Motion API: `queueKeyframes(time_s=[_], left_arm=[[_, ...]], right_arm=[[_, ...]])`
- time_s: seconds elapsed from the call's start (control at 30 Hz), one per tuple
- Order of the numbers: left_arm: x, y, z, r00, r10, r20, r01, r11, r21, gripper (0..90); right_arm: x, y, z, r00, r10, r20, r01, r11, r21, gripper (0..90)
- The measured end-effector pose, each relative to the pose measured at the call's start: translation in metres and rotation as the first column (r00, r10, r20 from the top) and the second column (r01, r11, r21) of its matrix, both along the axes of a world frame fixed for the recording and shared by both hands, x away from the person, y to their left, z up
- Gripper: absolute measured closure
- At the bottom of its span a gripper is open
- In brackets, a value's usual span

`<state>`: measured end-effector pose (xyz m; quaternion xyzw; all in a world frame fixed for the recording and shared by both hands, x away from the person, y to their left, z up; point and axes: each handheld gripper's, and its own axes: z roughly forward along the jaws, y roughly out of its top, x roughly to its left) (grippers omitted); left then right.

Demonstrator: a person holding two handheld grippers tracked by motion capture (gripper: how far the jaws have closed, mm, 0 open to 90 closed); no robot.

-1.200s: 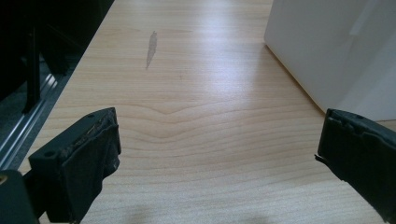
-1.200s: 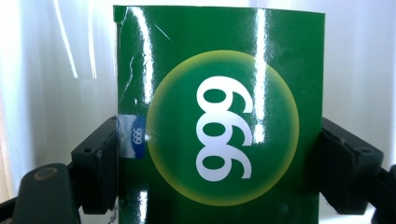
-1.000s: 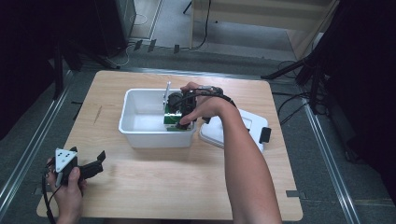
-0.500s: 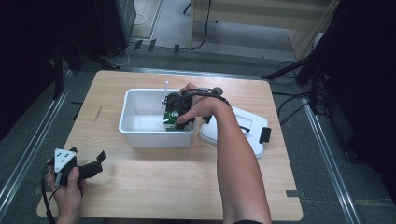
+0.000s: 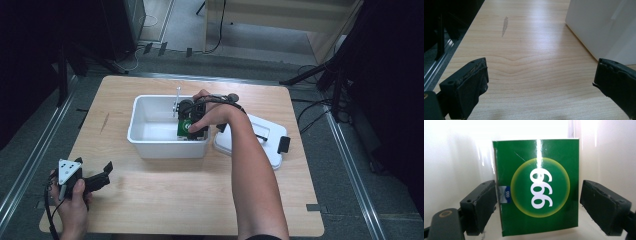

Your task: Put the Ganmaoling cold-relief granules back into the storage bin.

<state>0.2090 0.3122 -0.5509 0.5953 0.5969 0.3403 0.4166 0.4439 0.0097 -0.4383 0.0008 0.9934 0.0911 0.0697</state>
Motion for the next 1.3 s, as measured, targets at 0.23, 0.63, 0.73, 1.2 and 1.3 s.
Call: queueKeyframes(time_s=[0.23, 0.63, 0.73, 1.2, 1.3], left_arm=[[0.000, 0.000, 0.000, 1.0000, -0.001, 0.001, 0.001, 1.0000, 0.001, 0.0], [0.000, -0.001, 0.000, 1.0000, -0.003, -0.004, 0.003, 0.9999, 0.011, 0.0], [0.000, -0.001, 0.000, 1.0000, -0.002, -0.005, 0.002, 0.9999, 0.012, 0.0], [0.000, -0.002, 0.000, 1.0000, -0.002, -0.008, 0.002, 0.9998, 0.022, 0.0], [0.000, -0.002, 0.000, 1.0000, -0.002, -0.003, 0.002, 0.9998, 0.021, 0.0]], right_arm=[[-0.003, -0.005, 0.008, 0.9997, -0.011, 0.020, 0.011, 0.9998, 0.015, 12.1], [-0.009, -0.030, 0.048, 0.9965, -0.080, 0.024, 0.076, 0.9900, 0.119, 2.7], [-0.011, -0.044, 0.060, 0.9939, -0.106, 0.030, 0.101, 0.9845, 0.143, 2.1], [-0.023, -0.119, 0.085, 0.9734, -0.224, 0.050, 0.213, 0.9628, 0.166, 0.0], [-0.025, -0.134, 0.082, 0.9639, -0.253, 0.083, 0.238, 0.9580, 0.161, 5.4]])
